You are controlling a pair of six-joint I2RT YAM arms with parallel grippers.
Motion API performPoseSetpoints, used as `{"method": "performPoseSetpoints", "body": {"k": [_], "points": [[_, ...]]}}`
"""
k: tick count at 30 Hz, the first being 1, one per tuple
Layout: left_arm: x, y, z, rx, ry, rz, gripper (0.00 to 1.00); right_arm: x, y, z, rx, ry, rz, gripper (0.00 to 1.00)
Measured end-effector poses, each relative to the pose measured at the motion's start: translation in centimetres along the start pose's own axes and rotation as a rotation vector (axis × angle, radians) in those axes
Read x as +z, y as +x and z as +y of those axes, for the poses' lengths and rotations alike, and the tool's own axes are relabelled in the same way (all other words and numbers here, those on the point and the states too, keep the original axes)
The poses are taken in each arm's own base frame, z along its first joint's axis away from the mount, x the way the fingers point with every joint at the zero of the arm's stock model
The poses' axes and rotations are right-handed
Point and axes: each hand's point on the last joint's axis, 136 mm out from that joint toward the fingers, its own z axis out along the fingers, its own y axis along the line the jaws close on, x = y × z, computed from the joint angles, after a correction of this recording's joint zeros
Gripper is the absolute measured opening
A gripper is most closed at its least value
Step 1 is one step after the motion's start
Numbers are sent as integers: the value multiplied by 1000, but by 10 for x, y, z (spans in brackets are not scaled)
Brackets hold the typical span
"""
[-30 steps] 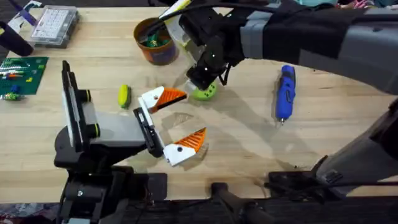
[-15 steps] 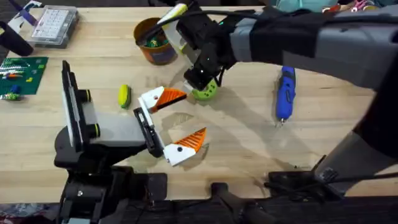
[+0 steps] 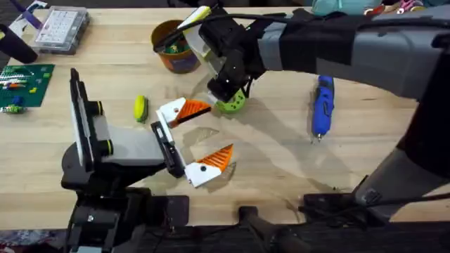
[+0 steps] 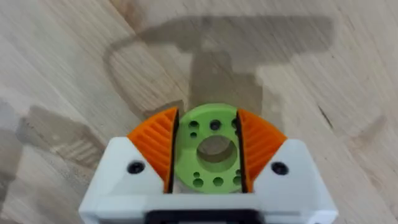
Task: Pick up the gripper from the table and insert it into the empty holder that is missing its gripper. Then pick up a screw, insert it into the mounting hole, and use the screwdriver to tighten it. Finally, clean up the table by picking up the vegetable and placing it into the bucket.
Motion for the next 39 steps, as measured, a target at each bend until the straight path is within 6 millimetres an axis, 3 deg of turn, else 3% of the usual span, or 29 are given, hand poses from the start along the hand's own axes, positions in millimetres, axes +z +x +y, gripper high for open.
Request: {"method": "performPoseSetpoints", "body": {"k": [28, 39], "points": [[0, 0, 0, 0, 0, 0, 990, -6, 7, 1, 1, -5, 45, 526], [0, 0, 0, 0, 0, 0, 990, -12, 0, 1, 1, -4, 36, 526]]}}
